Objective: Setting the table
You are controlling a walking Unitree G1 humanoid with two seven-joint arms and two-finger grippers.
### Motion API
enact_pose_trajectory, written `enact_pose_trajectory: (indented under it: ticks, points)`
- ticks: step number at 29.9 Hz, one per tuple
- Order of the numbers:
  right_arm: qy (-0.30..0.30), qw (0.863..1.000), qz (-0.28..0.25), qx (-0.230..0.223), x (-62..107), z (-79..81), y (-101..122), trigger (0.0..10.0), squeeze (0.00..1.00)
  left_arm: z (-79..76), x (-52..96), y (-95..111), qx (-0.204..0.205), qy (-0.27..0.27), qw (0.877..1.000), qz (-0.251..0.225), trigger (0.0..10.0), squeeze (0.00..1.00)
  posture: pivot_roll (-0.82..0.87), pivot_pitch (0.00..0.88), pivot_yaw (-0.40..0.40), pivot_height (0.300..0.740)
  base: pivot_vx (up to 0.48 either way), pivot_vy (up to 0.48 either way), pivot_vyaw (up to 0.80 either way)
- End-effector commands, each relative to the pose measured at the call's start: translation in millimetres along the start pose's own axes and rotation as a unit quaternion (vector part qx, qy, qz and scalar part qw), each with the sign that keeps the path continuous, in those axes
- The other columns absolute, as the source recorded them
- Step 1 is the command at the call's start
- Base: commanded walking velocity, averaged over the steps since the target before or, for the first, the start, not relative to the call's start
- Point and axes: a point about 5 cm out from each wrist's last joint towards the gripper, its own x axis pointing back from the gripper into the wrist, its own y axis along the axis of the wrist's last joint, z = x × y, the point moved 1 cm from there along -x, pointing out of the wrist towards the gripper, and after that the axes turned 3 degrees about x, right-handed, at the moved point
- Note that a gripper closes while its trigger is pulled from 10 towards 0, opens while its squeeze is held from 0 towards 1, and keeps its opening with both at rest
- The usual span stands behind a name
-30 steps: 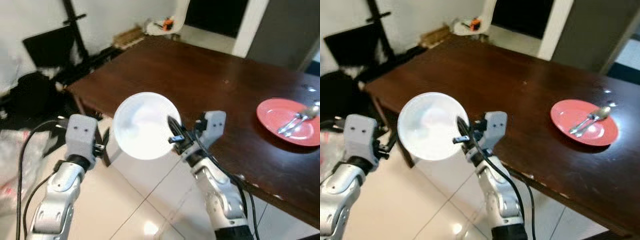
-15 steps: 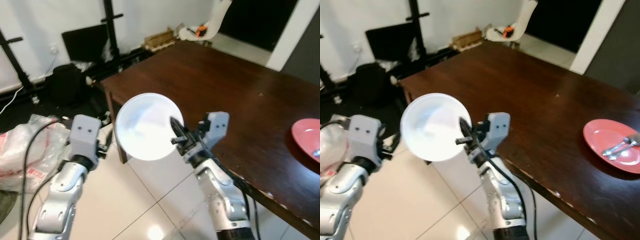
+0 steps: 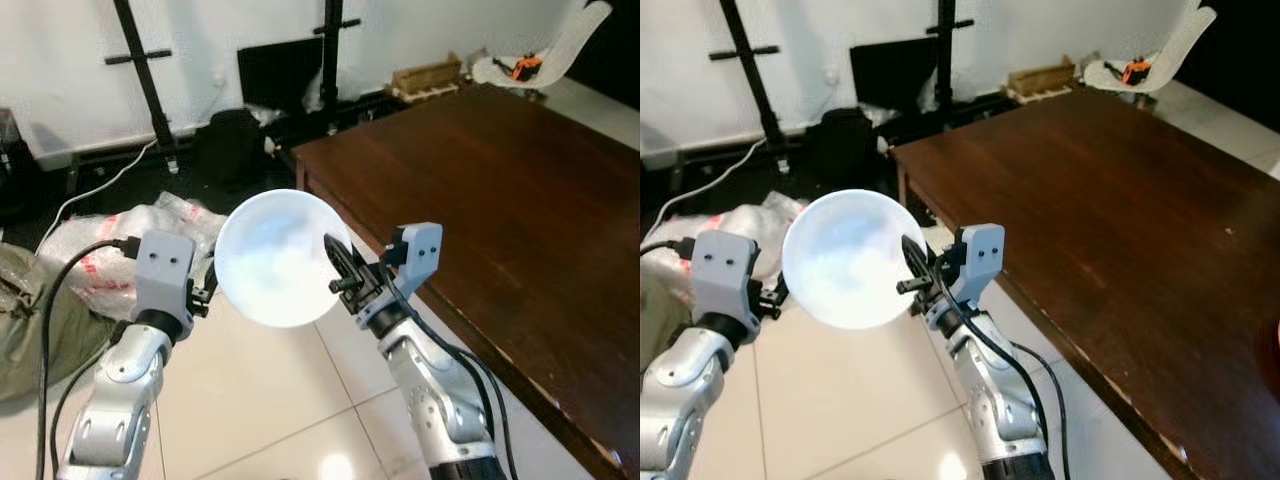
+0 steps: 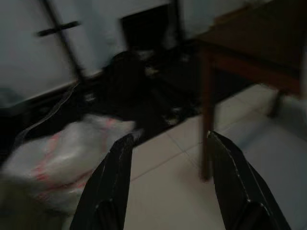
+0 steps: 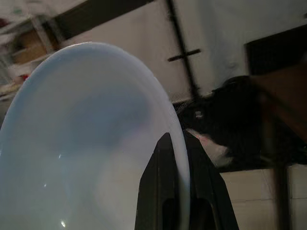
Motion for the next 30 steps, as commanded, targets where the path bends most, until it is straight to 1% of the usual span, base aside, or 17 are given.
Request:
enact_pose_trajectory:
  ticks: [1,3,9,11,12,14,30]
  points:
    - [0.007,1.000,0.003,-0.010,1.7,3.5,-2.9,10.0,0.00,3.1,3.0,-11.2,-0.001,0.013,1.000,0.029,10.0,0.00,0.07,0.044,0.052,0.740,0.000,0.000,0.79]
    - [0.008,1.000,0.003,-0.010,1.7,3.6,-3.0,10.0,0.00,4.6,3.1,-14.3,0.009,0.021,0.999,0.038,10.0,0.00,0.07,0.044,0.053,0.740,0.000,0.000,0.79]
    - [0.010,1.000,0.006,-0.010,2.5,3.8,-4.2,10.0,0.00,10.6,4.3,-20.9,0.000,0.035,0.998,0.055,10.0,0.00,0.07,0.041,0.050,0.740,0.000,0.000,0.79]
    - [0.011,1.000,0.009,-0.010,3.1,3.5,-5.6,10.0,0.00,14.1,5.0,-25.1,-0.008,0.046,0.997,0.067,10.0,0.00,0.07,0.039,0.049,0.740,0.000,0.000,0.79]
    - [0.012,1.000,0.011,-0.009,3.4,3.3,-6.2,10.0,0.00,18.2,5.3,-29.5,-0.012,0.060,0.995,0.077,10.0,0.00,0.07,0.038,0.048,0.740,0.000,0.000,0.79]
    - [0.013,1.000,0.011,-0.009,3.5,3.4,-6.4,10.0,0.00,20.0,5.4,-31.0,-0.014,0.065,0.994,0.081,10.0,0.00,0.07,0.036,0.048,0.740,0.000,0.000,0.79]
    - [0.019,1.000,0.014,-0.010,4.4,4.6,-7.6,10.0,0.00,20.0,4.9,-32.4,-0.018,0.070,0.994,0.083,10.0,0.00,0.06,0.037,0.048,0.740,0.000,0.000,0.79]
